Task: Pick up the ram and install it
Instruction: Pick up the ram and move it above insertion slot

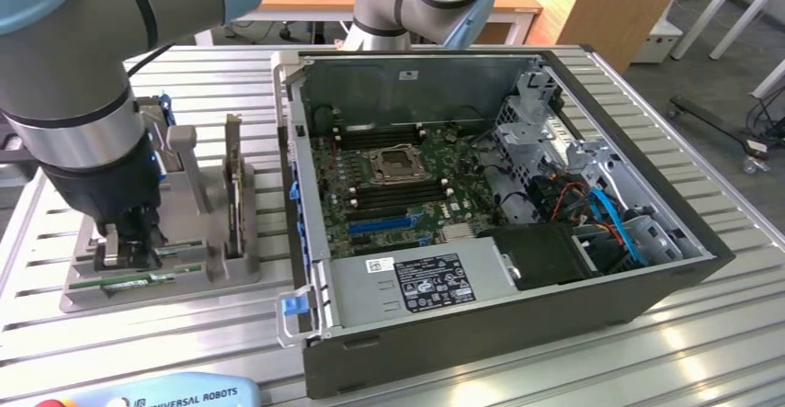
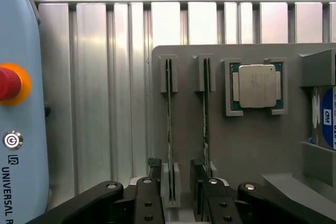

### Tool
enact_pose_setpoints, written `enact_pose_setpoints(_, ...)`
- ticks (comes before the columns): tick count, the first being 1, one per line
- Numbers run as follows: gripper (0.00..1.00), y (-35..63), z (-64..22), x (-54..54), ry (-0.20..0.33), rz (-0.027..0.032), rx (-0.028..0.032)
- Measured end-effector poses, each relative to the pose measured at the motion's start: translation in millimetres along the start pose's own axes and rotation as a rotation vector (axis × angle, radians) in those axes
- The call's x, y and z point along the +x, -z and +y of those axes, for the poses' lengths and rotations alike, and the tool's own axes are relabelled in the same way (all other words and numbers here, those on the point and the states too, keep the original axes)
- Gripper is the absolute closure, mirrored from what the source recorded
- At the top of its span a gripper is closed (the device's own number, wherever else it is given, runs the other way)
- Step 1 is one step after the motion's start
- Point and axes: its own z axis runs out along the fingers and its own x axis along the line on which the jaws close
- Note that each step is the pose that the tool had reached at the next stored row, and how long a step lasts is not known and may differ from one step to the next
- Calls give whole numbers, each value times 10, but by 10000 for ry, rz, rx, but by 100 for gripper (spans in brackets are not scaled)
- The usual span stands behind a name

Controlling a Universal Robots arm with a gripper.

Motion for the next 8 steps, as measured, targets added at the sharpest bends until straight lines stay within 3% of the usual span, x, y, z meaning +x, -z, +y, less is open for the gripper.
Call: enact_pose_setpoints(8,64,-81,-4,2,0,0,0)
